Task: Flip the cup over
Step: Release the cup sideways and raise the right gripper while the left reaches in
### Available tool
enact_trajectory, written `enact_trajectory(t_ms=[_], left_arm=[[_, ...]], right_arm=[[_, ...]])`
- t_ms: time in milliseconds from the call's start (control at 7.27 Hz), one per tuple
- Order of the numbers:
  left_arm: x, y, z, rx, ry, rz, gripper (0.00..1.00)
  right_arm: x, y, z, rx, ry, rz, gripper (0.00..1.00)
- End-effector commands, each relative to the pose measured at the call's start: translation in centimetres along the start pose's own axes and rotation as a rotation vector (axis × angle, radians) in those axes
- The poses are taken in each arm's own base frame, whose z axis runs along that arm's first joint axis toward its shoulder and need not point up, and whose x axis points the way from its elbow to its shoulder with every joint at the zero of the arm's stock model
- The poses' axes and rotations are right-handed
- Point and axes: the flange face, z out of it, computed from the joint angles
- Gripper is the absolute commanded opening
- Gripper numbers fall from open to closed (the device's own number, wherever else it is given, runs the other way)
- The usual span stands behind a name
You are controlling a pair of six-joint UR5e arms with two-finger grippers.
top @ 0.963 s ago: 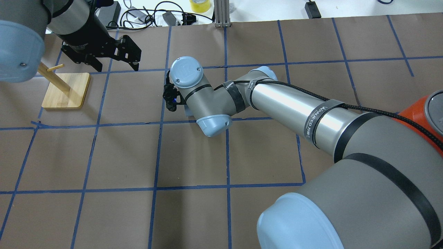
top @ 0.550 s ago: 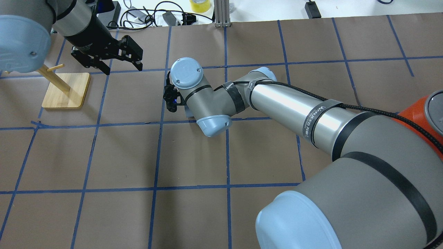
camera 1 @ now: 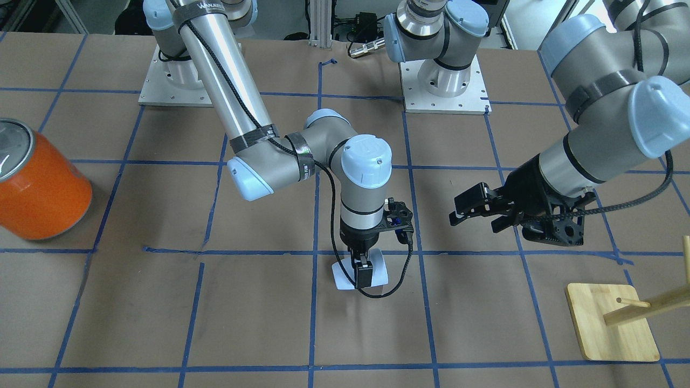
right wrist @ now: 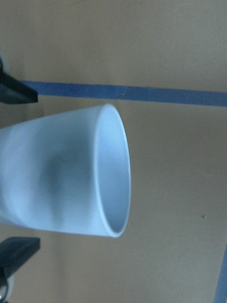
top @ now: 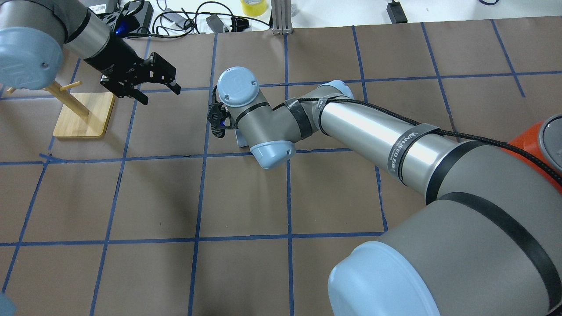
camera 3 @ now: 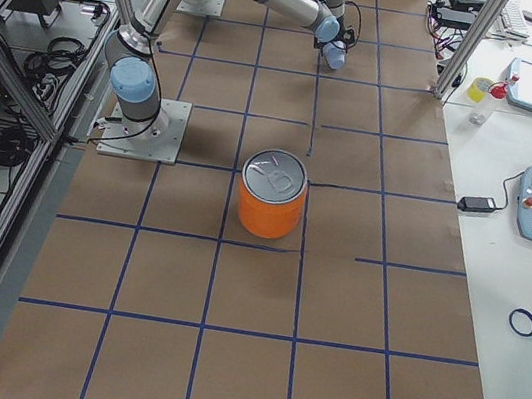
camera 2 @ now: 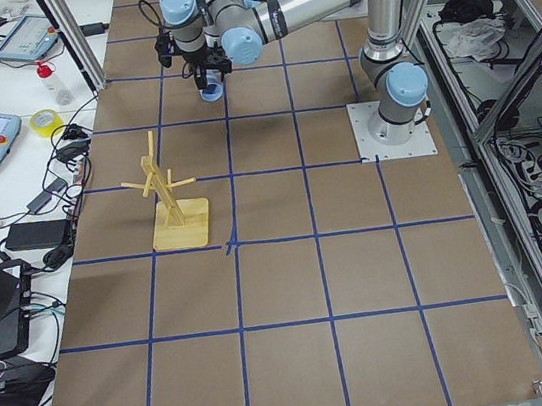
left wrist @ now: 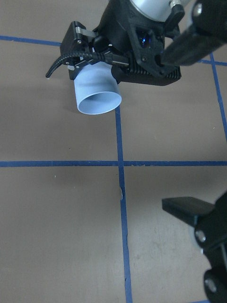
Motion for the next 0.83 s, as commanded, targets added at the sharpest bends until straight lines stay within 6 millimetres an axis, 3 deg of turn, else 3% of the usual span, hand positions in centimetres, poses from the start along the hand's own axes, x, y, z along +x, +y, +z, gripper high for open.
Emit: enact_trajectory(t_ms=[0, 275, 413, 550, 688], left_arm=[[-2.8, -1.7, 3.2, -0.039, 0.176, 0.005, 1.0], [-4.1, -2.1, 9.4, -0.09, 0.34, -0.044, 1.0], [-4.3, -1.9, 13.0, -0.117, 0.447, -0.059, 1.0], [-4.8, -1.7, 15.5, -0.125, 0.517, -0.032, 1.0], [-5.3, -1.8, 18.1, -0.137, 0.554, -0.017, 0.98]], right_arm=[[1.6, 1.9, -5.6, -0.01, -0.032, 0.038, 1.0], [6.1, 14.9, -12.7, -0.029, -0.09, 0.235, 1.0], [7.3, 21.4, -15.3, -0.01, -0.117, 0.397, 1.0], [8.0, 26.9, -16.7, -0.018, -0.118, 0.525, 1.0], [8.0, 31.5, -16.0, -0.022, -0.144, 0.678, 1.0]])
